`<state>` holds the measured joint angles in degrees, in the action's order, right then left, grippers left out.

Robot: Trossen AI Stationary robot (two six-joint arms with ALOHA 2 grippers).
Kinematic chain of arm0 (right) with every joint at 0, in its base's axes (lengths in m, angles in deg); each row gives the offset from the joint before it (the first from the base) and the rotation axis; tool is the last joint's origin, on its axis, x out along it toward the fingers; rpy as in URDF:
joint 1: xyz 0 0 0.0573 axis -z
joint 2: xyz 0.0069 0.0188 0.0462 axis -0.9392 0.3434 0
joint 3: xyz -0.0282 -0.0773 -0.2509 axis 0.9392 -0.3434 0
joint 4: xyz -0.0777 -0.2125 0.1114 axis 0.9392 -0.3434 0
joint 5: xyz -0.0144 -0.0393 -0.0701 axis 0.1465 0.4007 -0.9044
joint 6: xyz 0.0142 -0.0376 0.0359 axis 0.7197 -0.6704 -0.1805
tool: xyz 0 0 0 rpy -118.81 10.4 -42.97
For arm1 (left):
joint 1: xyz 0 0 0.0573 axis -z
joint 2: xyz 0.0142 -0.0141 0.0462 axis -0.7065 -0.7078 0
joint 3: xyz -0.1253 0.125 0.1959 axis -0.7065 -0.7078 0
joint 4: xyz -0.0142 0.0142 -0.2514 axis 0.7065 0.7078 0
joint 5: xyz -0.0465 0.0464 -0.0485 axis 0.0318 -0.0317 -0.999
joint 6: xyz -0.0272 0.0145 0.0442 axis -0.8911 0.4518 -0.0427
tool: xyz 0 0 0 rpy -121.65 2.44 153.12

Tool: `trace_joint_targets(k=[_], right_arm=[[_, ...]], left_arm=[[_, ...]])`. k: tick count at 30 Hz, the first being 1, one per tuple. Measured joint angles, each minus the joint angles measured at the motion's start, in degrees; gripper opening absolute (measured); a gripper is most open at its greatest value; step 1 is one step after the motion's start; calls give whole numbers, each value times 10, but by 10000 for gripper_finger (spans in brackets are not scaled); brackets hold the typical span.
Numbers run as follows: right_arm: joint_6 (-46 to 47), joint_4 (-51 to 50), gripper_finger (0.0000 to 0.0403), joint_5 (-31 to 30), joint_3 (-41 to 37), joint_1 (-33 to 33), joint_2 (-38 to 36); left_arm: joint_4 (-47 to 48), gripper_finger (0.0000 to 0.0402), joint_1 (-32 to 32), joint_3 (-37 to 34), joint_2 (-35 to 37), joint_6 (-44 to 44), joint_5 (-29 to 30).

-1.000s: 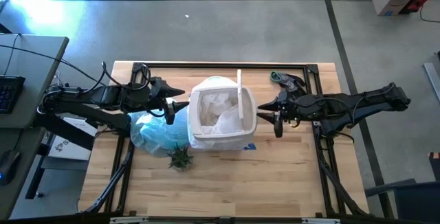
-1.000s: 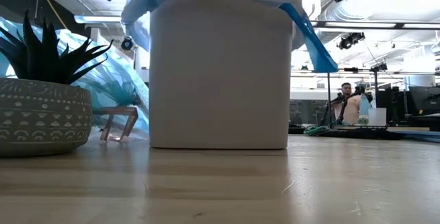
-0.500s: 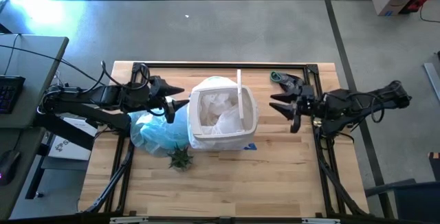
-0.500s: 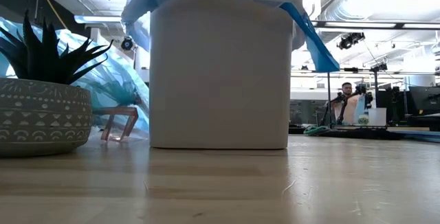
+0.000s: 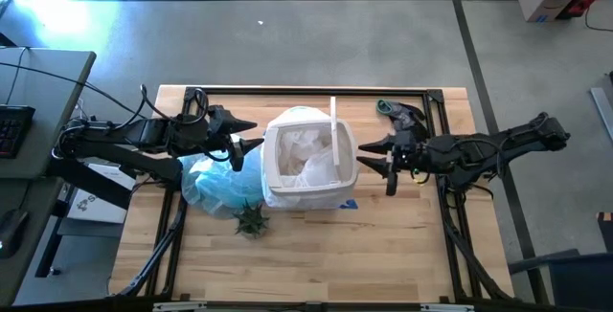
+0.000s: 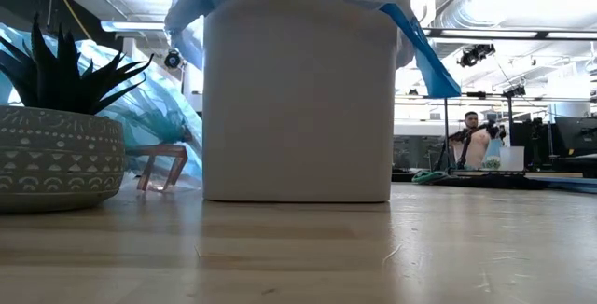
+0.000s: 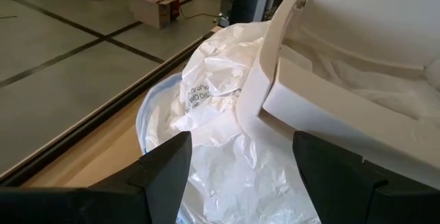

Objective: Place trash/remove bag and relplace
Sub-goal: Close the trash bin using the trash bin lid

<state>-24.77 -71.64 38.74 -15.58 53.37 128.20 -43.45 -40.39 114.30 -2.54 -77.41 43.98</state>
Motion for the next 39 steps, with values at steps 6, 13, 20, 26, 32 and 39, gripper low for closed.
trace_joint_targets(k=[6, 13, 20, 26, 32, 39], right_arm=[[60, -56, 128, -1, 0, 8, 0], [42, -54, 128, -6, 9, 8, -2], [-29, -52, 128, -26, 69, 8, -2], [-95, -8, 128, 1, 114, 27, 12], [-90, -7, 128, 126, 157, 100, 87], [-64, -93, 128, 237, 245, 168, 223]], left_arm=[[0, 239, 0, 0, -2, 0, -1], [1, 239, 0, 0, -2, 0, -1], [3, 239, 0, 0, 5, 18, 16], [3, 239, 0, 0, 10, 24, 22], [3, 239, 0, 0, 10, 24, 21], [20, 239, 0, 0, 10, 14, 21]])
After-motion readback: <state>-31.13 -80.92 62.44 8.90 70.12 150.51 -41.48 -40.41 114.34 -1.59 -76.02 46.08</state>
